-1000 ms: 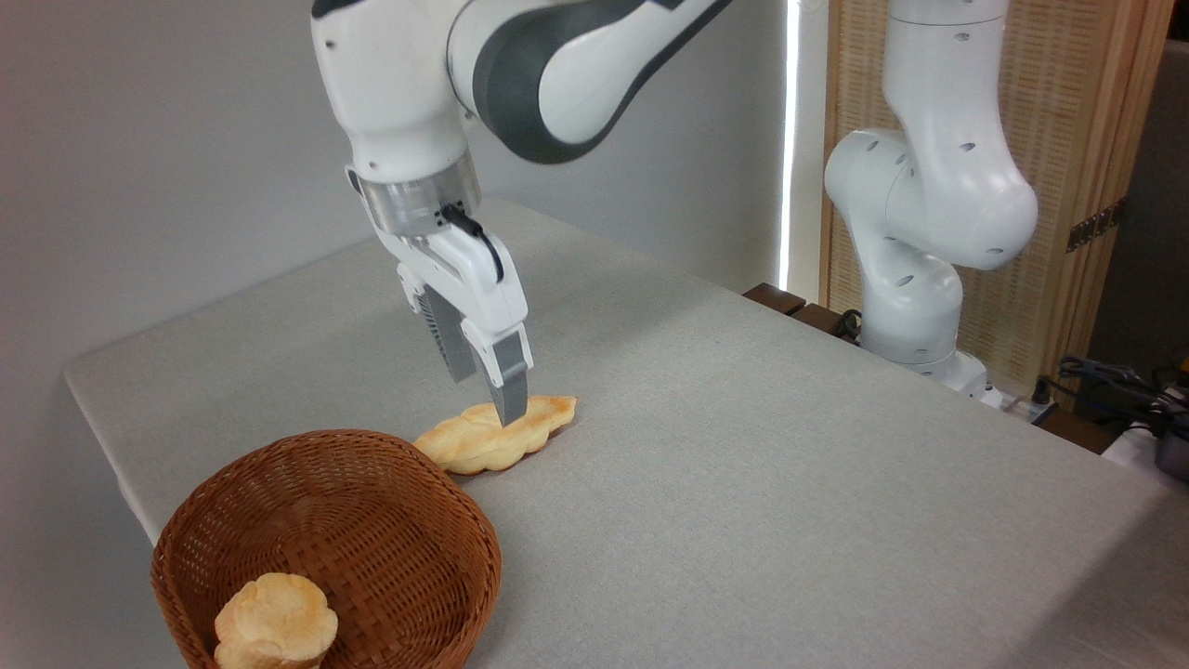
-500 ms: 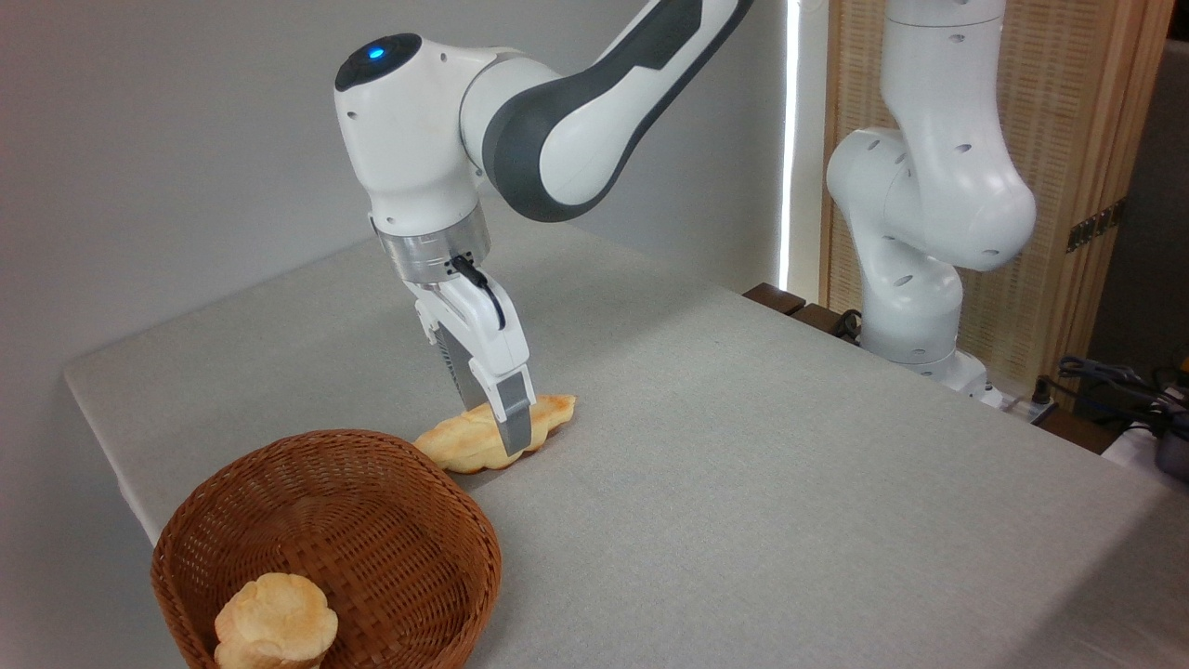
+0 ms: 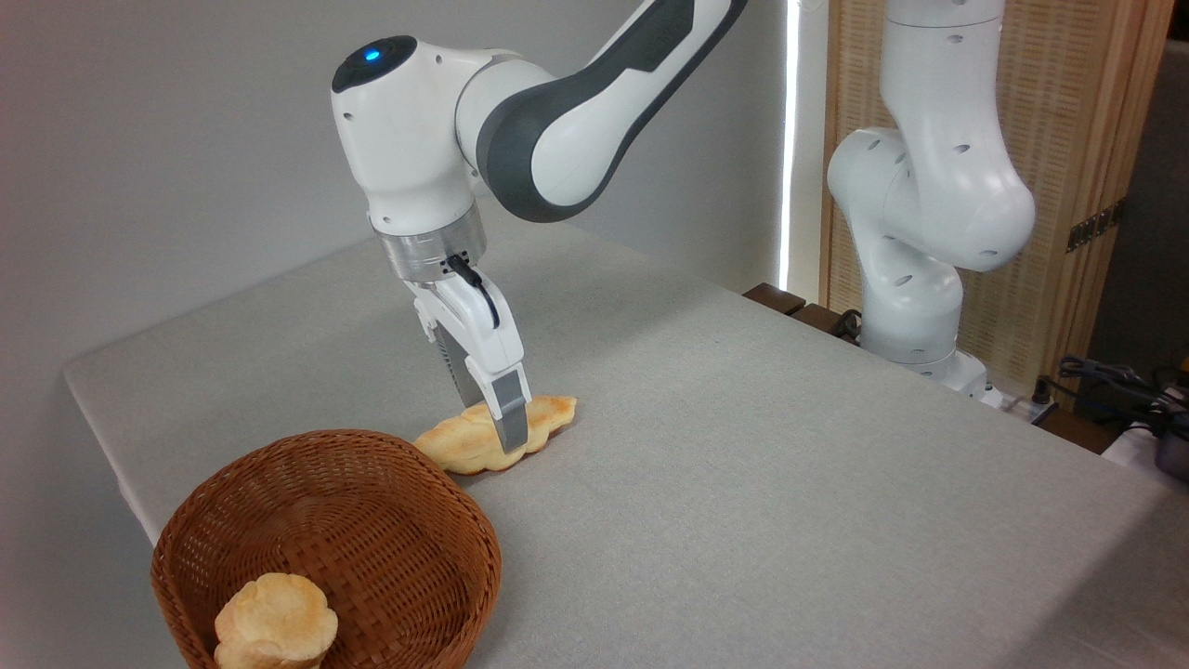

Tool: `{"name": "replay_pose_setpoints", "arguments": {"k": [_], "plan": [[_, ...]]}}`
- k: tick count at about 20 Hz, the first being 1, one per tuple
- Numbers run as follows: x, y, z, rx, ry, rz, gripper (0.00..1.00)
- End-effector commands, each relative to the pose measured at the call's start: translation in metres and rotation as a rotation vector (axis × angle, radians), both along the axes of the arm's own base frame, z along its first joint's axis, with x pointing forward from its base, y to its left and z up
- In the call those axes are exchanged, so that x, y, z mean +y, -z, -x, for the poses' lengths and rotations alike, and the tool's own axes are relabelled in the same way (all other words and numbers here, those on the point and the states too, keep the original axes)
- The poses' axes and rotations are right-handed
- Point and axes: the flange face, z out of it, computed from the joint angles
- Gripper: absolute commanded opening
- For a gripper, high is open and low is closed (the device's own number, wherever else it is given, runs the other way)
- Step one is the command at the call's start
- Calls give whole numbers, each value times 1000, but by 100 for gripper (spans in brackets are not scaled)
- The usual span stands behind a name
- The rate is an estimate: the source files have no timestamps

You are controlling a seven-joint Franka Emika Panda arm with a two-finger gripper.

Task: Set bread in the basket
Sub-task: 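Lower the gripper onto the twisted bread loaf and close on it, then lift the gripped loaf off the table and carry it toward the basket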

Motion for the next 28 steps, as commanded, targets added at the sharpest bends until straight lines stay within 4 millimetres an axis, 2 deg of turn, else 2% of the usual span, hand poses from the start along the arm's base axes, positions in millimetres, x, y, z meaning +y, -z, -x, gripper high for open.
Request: {"name": "replay_pose_setpoints", "arguments": {"k": [1,7,19,20,21,22,28], "plan": [[-2,2,0,-13,17,-4,100],[-3,13,-3,2,20,-12,100],[-4,15,-6,-8,21,-9,98],[-4,14,-6,-10,22,-10,83],[-4,14,-5,-8,22,-10,58],[-4,13,-6,-8,24,-10,51],[-4,11,-5,-7,23,-10,52]]}}
